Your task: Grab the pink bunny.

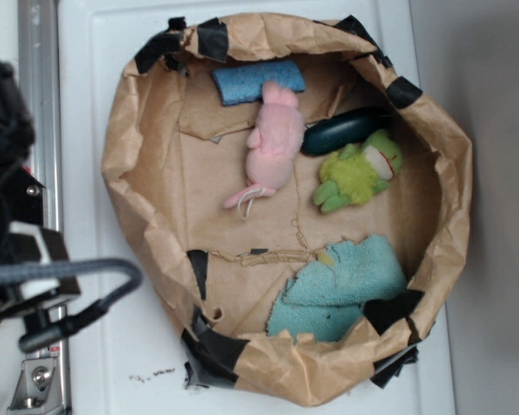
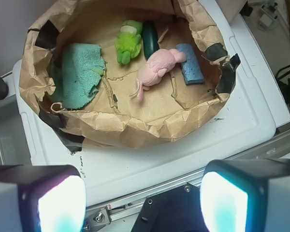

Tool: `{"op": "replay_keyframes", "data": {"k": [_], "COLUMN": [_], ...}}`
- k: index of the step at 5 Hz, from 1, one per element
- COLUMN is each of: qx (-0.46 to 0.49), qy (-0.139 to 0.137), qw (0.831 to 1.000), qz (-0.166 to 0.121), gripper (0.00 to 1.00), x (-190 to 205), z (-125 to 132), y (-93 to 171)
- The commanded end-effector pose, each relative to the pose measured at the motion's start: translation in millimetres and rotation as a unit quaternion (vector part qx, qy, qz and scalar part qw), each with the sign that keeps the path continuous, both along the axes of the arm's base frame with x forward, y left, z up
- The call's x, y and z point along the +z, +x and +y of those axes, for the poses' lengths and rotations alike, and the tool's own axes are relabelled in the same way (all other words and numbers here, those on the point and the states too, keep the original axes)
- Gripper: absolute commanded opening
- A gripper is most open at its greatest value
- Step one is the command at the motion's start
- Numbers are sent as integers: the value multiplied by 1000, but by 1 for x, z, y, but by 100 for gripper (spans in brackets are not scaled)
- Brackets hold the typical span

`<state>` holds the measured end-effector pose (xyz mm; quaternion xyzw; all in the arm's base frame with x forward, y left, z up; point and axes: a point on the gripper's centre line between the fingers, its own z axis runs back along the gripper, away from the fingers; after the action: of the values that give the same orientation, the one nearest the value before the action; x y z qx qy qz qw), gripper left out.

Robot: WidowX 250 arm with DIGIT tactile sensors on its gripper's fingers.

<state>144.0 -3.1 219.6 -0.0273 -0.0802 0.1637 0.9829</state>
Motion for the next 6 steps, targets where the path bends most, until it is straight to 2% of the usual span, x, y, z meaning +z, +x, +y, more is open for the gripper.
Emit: {"op": "replay_keyframes", "data": {"k": [1,2,3,4,5,6], "qx": [135,194,266,310,321,327], "qy": [58,19,25,42,66,70], "qw": [989,980,963,949,943,941], "qz": [-32,-40,-40,-35,-53,-49], "gripper": [100,100,100,100,100,100], "x": [-30,-51,-80,-123,-152,-165], "z": [18,28,29,44,47,56], "y": [47,73,91,90,94,96]}}
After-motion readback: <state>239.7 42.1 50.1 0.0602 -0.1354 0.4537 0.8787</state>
